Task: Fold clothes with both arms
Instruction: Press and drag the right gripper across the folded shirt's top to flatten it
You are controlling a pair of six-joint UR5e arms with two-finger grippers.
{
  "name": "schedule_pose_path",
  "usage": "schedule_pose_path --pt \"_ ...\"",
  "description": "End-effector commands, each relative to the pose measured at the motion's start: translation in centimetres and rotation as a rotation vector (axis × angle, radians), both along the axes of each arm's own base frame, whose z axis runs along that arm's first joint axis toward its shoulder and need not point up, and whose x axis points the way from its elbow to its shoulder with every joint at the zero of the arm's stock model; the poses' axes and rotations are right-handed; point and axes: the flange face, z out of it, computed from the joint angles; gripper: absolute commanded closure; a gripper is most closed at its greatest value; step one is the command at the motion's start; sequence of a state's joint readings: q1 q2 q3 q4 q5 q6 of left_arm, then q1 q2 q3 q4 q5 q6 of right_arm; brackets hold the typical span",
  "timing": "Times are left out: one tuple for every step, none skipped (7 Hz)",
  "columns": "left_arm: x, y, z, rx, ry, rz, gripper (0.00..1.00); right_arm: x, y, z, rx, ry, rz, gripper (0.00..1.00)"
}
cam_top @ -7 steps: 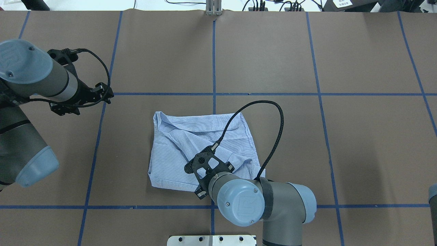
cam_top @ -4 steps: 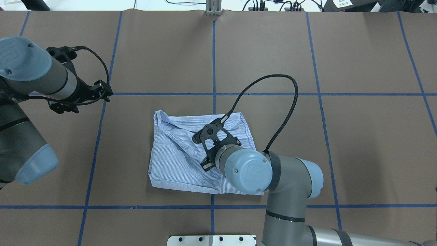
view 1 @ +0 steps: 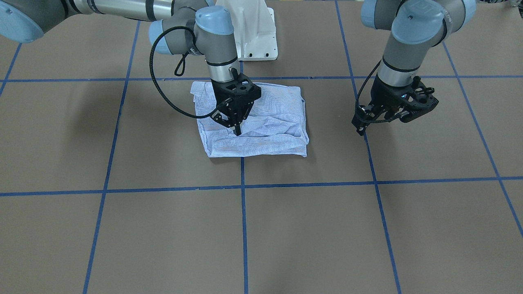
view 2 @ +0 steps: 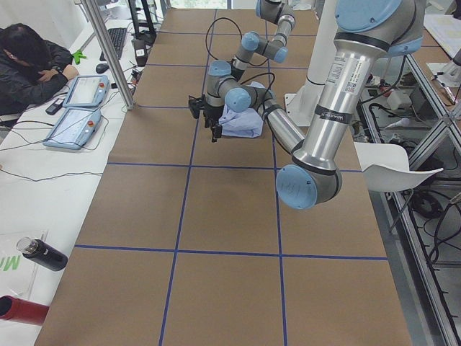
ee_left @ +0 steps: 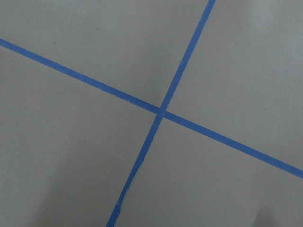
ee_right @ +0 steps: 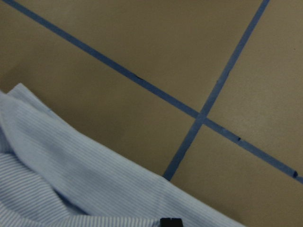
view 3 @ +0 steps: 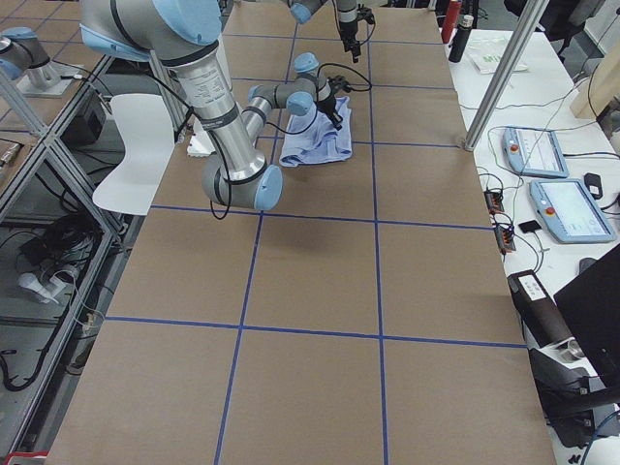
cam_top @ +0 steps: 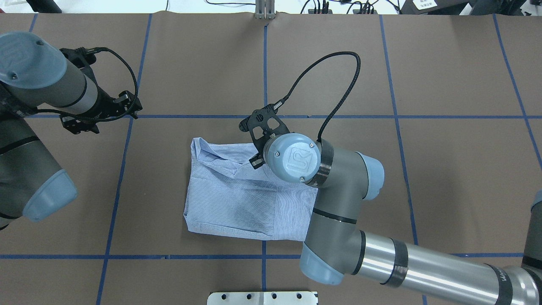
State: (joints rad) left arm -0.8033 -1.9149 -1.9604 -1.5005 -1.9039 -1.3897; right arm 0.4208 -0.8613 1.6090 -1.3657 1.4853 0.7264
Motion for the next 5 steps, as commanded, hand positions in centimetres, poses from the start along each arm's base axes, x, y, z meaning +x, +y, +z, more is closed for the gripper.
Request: schedule_pose_path --pt "0.1 -0.1 -0.6 0.002 0.003 0.0 0.0 1.6 -5.5 2.1 -0.036 0.0 0.023 1.0" --pt "0.2 -0.2 -0.8 0.003 0.005 0.0 0.0 0.8 -6.3 3.4 -0.034 -0.005 0.03 1.0" --pt "0.3 -0.3 -0.7 0.002 0.003 0.0 0.0 0.6 -6.4 3.8 -0.039 -0.002 0.032 1.0" --pt "0.4 -0.4 -0.7 0.002 0.003 0.0 0.0 0.6 -6.5 3.9 -0.041 -0.003 0.036 1.0" --pt "0.4 -0.5 -0.6 0.001 0.0 -0.001 0.0 0.5 -6.7 4.3 -0.047 0.004 0.04 1.0"
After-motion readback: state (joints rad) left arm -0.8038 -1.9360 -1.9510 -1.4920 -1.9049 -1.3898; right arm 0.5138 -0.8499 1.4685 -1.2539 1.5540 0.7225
